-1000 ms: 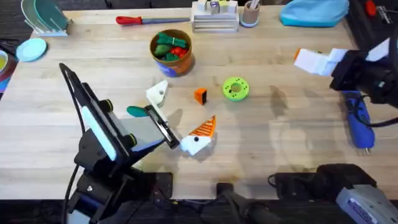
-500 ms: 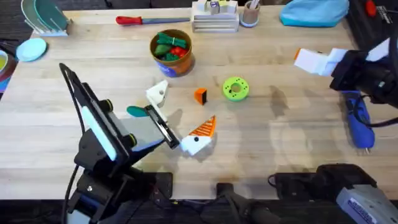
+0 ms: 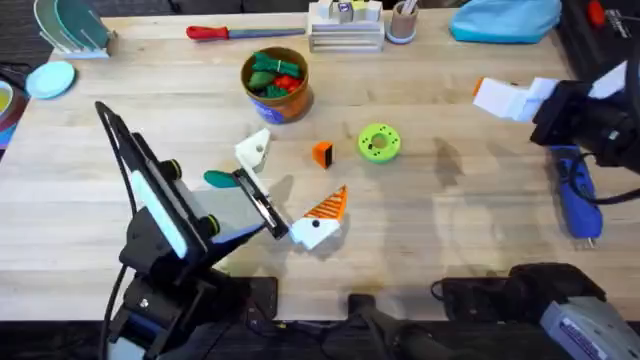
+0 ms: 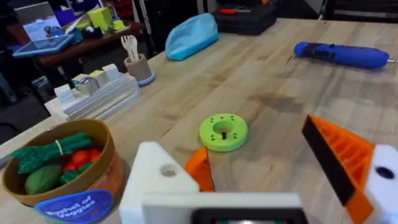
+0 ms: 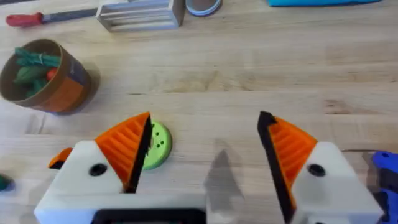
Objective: Pick up the gripper from the table and insert it into the empty holder that is missing its gripper. Then pick up a screw, insert it into the mounting hole, and use the screwdriver to tighten it. Finally, clean up the table by picking up the vegetable and placing it into the bucket.
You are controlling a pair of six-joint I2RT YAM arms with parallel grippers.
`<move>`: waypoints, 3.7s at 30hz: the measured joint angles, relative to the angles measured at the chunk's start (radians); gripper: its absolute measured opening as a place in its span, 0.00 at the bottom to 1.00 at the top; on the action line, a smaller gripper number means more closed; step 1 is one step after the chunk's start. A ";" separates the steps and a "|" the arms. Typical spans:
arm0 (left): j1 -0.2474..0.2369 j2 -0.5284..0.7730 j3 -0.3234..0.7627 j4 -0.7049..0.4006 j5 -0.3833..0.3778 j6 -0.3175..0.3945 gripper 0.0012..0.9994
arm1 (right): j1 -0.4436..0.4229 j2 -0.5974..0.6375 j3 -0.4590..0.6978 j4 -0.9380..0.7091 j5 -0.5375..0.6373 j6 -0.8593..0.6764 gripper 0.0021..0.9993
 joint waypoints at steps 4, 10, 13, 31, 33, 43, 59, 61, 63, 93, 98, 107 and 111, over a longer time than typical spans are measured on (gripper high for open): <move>0.000 0.000 0.000 0.000 0.000 0.000 0.99 | 0.000 0.007 0.000 0.040 -0.008 0.009 0.99; 0.000 0.000 0.000 0.000 -0.013 -0.062 0.99 | 0.062 0.135 0.019 0.055 -0.108 -0.027 0.99; 0.000 0.000 0.000 0.000 -0.025 -0.087 0.99 | 0.173 0.243 0.061 0.053 -0.116 -0.061 0.99; 0.000 0.000 0.000 0.000 -0.031 -0.113 0.99 | 0.632 0.627 0.243 0.070 -0.059 -0.100 0.99; 0.000 0.000 0.000 0.000 -0.031 -0.113 0.99 | 0.639 0.654 0.244 0.069 -0.059 -0.082 0.99; 0.000 0.000 0.000 0.000 -0.031 -0.113 0.99 | 0.659 0.804 0.308 0.084 -0.113 -0.015 0.99; 0.000 0.000 0.000 0.000 -0.031 -0.113 0.99 | 0.713 0.881 0.308 0.085 -0.120 -0.039 0.78; 0.000 0.000 0.000 0.000 -0.031 -0.113 0.99 | 0.714 0.889 0.308 0.085 -0.120 -0.041 0.73; 0.000 0.000 0.000 0.000 -0.031 -0.113 0.99 | 0.714 0.897 0.308 0.086 -0.120 -0.043 0.67; 0.000 0.000 0.000 0.000 -0.031 -0.113 0.99 | 0.533 0.769 0.309 0.198 -0.124 -0.010 0.01; 0.000 0.000 0.000 0.000 -0.031 -0.113 0.99 | 0.514 0.766 0.313 0.228 -0.128 0.120 0.01; 0.000 0.000 0.000 0.000 -0.031 -0.113 0.99 | 0.473 0.796 0.313 0.326 -0.414 0.235 0.01; 0.000 0.000 0.000 0.000 -0.031 -0.113 0.99 | 0.408 0.803 0.313 0.327 -0.614 0.239 0.01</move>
